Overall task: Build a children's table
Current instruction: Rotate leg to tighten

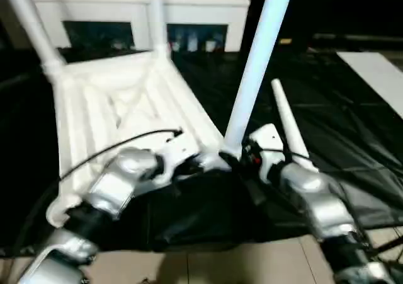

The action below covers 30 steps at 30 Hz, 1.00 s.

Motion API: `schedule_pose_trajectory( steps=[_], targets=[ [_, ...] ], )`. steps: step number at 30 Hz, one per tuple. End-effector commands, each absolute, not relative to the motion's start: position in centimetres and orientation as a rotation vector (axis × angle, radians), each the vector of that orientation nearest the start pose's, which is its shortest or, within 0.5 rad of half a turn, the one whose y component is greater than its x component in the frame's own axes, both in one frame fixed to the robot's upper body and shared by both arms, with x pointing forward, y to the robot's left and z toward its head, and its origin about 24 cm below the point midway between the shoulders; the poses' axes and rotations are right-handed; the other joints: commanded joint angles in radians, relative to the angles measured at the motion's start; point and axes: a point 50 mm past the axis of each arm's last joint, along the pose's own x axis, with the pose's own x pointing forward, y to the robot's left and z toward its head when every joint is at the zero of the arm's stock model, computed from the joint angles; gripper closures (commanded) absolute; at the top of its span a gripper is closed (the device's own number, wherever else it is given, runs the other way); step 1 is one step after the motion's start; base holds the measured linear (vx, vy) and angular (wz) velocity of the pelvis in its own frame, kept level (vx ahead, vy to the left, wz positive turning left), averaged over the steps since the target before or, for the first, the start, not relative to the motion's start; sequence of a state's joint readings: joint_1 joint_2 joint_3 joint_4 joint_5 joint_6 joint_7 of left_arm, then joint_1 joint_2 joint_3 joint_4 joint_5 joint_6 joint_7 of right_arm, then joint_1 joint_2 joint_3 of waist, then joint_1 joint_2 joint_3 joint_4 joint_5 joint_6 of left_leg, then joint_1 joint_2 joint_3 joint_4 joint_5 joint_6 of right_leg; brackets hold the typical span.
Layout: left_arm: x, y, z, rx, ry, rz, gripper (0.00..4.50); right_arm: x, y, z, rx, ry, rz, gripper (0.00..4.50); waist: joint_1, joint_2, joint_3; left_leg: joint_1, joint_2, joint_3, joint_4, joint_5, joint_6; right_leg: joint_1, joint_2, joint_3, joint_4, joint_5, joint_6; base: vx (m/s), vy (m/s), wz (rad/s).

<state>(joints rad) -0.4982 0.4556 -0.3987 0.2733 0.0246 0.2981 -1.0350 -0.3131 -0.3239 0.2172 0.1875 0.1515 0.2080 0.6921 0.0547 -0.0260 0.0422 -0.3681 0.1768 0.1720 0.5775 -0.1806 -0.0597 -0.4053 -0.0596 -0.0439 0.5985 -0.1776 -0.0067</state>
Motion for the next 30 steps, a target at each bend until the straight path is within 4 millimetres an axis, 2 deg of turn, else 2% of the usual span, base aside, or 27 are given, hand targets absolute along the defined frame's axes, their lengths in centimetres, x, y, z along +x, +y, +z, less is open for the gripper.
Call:
schedule_pose_trajectory(
  steps=[1, 3, 9, 10, 11, 14, 15, 20, 24, 27, 28, 30],
  targets=[
    [28.4, 12.6, 4.8, 0.558, 0.550, -1.384, 4.50, 28.2, -12.9, 5.6, -0.206, 0.235, 1.003, 0.69, 0.003, 0.010, -0.054, 0.012, 0.054, -0.012, -0.067, -0.218, 0.045, 0.050, -0.074, 0.046, -0.061, -0.121, -0.215, 0.000, 0.000, 0.00],
    [28.3, 12.8, 4.9, 0.565, 0.557, -1.401, 4.50, 28.0, -13.0, 5.7, -0.220, 0.243, 1.034, 0.69, 0.007, 0.009, -0.052, 0.016, 0.054, -0.009, -0.068, -0.222, 0.041, 0.046, -0.071, 0.045, -0.062, -0.121, -0.229, 0.000, 0.000, 0.00],
    [28.1, 13.2, 5.4, 0.568, 0.565, -1.441, 4.50, 27.6, -12.8, 5.7, -0.268, 0.278, 1.129, 0.69, 0.009, 0.005, -0.049, 0.018, 0.054, -0.011, -0.072, -0.273, 0.011, 0.044, -0.077, 0.048, -0.070, -0.240, -0.205, 0.000, 0.000, 0.00],
    [28.2, 13.2, 5.4, 0.568, 0.563, -1.439, 4.50, 27.7, -12.7, 5.6, -0.271, 0.283, 1.134, 0.69, 0.009, 0.004, -0.049, 0.017, 0.054, -0.011, -0.071, -0.271, 0.011, 0.044, -0.077, 0.048, -0.071, -0.239, -0.204, 0.000, 0.000, 0.00],
    [28.3, 13.2, 5.5, 0.568, 0.557, -1.431, 4.50, 27.8, -12.6, 5.5, -0.271, 0.288, 1.134, 0.69, 0.008, -0.002, -0.050, 0.015, 0.053, -0.011, -0.070, -0.259, 0.013, 0.046, -0.077, 0.048, -0.069, -0.229, -0.203, 0.000, 0.000, 0.00],
    [28.2, 13.1, 5.5, 0.567, 0.558, -1.438, 4.50, 27.9, -12.5, 5.4, -0.276, 0.298, 1.138, 0.94, 0.011, 0.001, -0.053, 0.014, 0.052, -0.010, -0.067, -0.217, 0.019, 0.048, -0.077, 0.048, -0.064, -0.185, -0.208, 0.000, 0.000, 0.00],
    [28.2, 13.1, 5.5, 0.567, 0.559, -1.440, 4.50, 27.9, -12.5, 5.4, -0.278, 0.302, 1.139, 1.01, 0.010, -0.002, -0.052, 0.013, 0.053, -0.010, -0.068, -0.211, 0.021, 0.049, -0.076, 0.047, -0.063, -0.176, -0.210, 0.000, 0.000, 0.00],
    [28.0, 13.2, 5.5, 0.562, 0.563, -1.445, 4.50, 27.9, -12.5, 5.4, -0.258, 0.306, 1.140, 1.49, 0.011, -0.001, -0.053, 0.014, 0.052, -0.010, -0.067, -0.213, 0.023, 0.049, -0.077, 0.047, -0.063, -0.191, -0.206, 0.000, 0.000, 0.00],
    [28.0, 13.3, 5.4, 0.562, 0.571, -1.449, 4.50, 27.9, -12.6, 5.4, -0.260, 0.312, 1.147, 1.82, 0.010, 0.001, -0.054, 0.013, 0.052, -0.011, -0.066, -0.200, 0.024, 0.051, -0.076, 0.046, -0.060, -0.164, -0.212, 0.000, 0.000, 0.00],
    [28.0, 13.5, 5.3, 0.567, 0.584, -1.439, 4.50, 27.8, -12.9, 4.7, -0.269, 0.339, 1.123, 1.88, 0.010, 0.000, -0.055, 0.013, 0.051, -0.010, -0.064, -0.193, 0.027, 0.052, -0.076, 0.046, -0.059, -0.151, -0.217, 0.000, 0.000, 0.00],
    [28.3, 13.4, 5.2, 0.554, 0.583, -1.408, 4.50, 28.2, -13.0, 4.4, -0.265, 0.350, 1.064, 1.89, 0.010, -0.001, -0.055, 0.013, 0.051, -0.009, -0.063, -0.194, 0.028, 0.052, -0.076, 0.046, -0.060, -0.152, -0.218, 0.000, 0.000, 0.00],
    [29.1, 13.0, 5.1, 0.513, 0.569, -1.317, 4.50, 29.2, -13.2, 3.7, -0.238, 0.367, 0.915, 1.89, 0.005, 0.001, -0.049, 0.015, 0.050, -0.010, -0.068, -0.239, 0.012, 0.048, -0.076, 0.045, -0.069, -0.226, -0.211, 0.000, 0.000, 0.00]
  ],
)
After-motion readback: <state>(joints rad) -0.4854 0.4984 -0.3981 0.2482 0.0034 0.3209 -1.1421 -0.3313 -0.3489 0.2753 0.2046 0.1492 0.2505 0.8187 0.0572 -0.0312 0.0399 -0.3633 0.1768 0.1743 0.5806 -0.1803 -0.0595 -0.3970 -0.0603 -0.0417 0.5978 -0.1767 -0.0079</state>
